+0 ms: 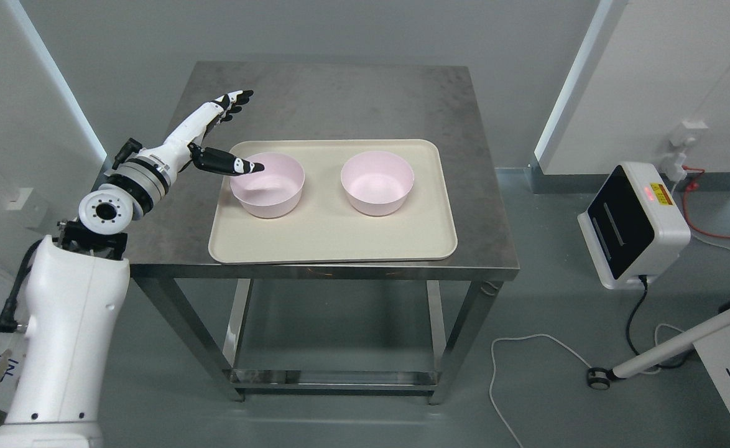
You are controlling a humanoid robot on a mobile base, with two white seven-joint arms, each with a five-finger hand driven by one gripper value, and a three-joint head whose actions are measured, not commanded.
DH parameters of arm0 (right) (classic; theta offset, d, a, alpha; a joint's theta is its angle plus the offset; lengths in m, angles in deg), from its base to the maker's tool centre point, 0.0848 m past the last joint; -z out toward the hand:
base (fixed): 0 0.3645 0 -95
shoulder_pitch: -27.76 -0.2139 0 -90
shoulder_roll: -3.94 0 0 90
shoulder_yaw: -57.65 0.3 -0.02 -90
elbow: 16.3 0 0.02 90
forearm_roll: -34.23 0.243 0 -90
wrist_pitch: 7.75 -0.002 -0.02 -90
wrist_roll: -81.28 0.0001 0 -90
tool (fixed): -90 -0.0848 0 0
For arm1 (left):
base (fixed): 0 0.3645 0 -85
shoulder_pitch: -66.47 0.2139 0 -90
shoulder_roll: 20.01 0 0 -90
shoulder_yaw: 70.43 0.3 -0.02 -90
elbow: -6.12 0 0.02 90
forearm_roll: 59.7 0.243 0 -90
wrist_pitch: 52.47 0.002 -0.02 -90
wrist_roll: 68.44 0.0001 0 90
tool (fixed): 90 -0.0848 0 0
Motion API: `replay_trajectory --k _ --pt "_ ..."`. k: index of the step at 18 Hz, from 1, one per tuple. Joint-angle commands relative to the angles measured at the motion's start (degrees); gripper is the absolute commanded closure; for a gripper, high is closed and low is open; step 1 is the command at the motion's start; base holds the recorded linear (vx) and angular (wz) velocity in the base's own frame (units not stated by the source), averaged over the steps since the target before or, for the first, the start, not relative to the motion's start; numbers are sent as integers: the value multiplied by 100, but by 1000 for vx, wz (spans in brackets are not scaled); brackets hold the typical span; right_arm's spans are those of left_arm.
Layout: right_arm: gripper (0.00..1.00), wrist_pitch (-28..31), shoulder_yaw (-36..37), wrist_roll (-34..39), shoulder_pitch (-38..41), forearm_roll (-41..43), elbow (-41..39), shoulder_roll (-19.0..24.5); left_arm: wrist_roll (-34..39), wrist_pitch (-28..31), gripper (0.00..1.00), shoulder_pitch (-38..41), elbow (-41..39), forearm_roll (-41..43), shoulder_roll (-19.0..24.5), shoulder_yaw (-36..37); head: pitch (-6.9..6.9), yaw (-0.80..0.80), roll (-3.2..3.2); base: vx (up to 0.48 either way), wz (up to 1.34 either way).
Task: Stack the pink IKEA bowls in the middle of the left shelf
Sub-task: 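Reach the left hand into the pink bowl nearer the left hand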
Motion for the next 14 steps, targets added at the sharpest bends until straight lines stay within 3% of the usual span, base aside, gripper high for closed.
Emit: replay_trajectory --k 1,11,14 --pt "0 5 61 3 0 -44 0 -100 -214 314 11 -338 1045 199 43 884 0 0 0 0 0" --pt "0 5 53 3 0 -44 0 -100 -144 279 46 -724 1458 269 -169 893 0 0 0 0 0" --pt "0 5 61 3 0 -44 0 -100 -135 131 49 -760 1651 777 -265 893 0 0 0 0 0"
